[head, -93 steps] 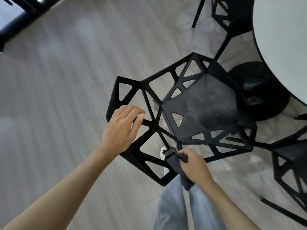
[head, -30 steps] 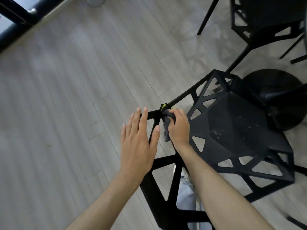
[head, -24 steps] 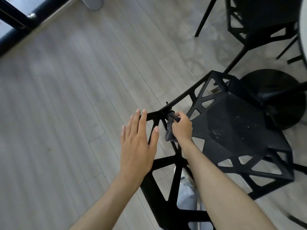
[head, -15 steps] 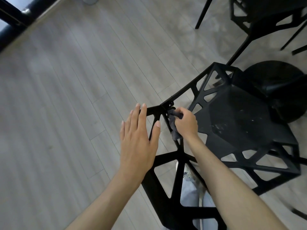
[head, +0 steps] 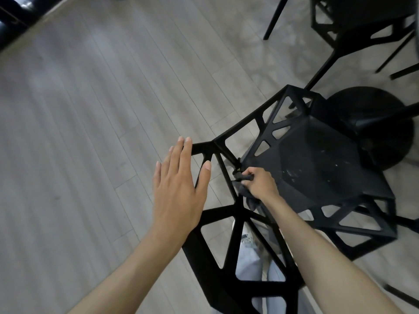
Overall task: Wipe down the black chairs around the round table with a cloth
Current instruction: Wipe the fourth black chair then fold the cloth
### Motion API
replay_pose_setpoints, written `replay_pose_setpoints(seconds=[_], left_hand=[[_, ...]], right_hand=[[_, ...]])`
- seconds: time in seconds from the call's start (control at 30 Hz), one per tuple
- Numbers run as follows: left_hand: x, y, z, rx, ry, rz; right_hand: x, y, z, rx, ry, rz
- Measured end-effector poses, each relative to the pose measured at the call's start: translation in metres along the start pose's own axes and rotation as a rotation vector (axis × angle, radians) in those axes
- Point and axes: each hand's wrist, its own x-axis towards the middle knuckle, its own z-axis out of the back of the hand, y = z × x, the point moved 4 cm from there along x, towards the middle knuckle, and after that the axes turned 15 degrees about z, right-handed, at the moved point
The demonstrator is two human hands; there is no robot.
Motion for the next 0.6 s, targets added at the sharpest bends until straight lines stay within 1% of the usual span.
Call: replay_pose_setpoints(seconds=[0.1, 0.2, 0.27, 0.33, 0.4, 0.53, 0.6], left_hand=[[0.0, -0.002, 0.0, 0.0, 0.003, -0.001], [-0.001, -0.003, 0.002, 0.013, -0.004, -0.002], [-0.002, -0.003, 0.002, 0.01, -0.01, -0.005], [-0.001, -0.003, 0.002, -0.005, -0.005, -0.001], [0.0, -0.003, 0.001, -0.014, -0.002, -0.003], [-0.001, -0.002, 0.0, -0.014, -0.012, -0.009], [0.0, -0.001, 0.0, -0.011, -0.016, -0.007]], right_hand=[[-0.034, 0.0, 0.002, 0.037, 0.088, 0.085], [-0.059, -0.004, 0.004, 0.038, 0.144, 0.097], [-0.063, -0.004, 0.004, 0.027, 0.149, 0.099], [-0.051, -0.003, 0.002, 0.008, 0.103, 0.096], [-0.029, -0.002, -0.003, 0.012, -0.002, 0.057], [0.013, -0.003, -0.015, 0.107, -0.215, -0.026], [0.016, -0.006, -0.018, 0.121, -0.209, -0.036]])
